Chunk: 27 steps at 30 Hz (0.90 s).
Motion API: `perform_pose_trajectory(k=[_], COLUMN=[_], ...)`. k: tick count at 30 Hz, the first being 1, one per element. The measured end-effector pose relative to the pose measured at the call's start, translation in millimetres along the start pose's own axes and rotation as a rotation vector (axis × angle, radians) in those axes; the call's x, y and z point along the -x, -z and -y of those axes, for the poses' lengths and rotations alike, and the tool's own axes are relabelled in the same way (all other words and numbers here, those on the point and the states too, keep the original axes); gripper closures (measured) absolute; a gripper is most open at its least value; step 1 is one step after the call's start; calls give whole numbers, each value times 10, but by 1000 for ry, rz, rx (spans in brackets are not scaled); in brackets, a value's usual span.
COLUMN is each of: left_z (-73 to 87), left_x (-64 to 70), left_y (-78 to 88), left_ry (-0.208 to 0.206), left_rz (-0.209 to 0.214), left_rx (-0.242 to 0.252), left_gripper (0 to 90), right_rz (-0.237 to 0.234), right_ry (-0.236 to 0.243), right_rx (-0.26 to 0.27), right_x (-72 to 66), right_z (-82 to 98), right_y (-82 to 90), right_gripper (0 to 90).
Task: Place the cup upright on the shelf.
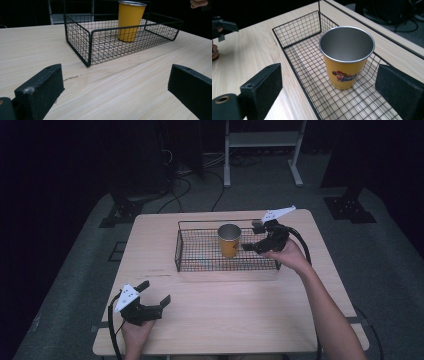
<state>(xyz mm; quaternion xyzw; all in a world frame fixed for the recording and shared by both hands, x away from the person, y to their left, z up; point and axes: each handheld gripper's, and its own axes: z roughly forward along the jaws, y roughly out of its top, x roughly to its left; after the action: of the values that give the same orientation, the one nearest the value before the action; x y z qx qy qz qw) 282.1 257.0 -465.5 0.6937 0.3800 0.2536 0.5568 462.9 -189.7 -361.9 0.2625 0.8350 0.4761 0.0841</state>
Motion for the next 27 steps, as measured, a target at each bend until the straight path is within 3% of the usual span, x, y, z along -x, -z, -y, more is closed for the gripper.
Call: perform_pose_trajectory(k=[27], left_z=[0], left_x=[1], left_y=[0], left_ry=[-1], left_rz=[-1], left_rx=[-1], left_gripper=[0], right_rz=[-24], right_ry=[-27], right_rx=[20], right_x=[-49], right_z=[392], right_y=[210], right_gripper=[65])
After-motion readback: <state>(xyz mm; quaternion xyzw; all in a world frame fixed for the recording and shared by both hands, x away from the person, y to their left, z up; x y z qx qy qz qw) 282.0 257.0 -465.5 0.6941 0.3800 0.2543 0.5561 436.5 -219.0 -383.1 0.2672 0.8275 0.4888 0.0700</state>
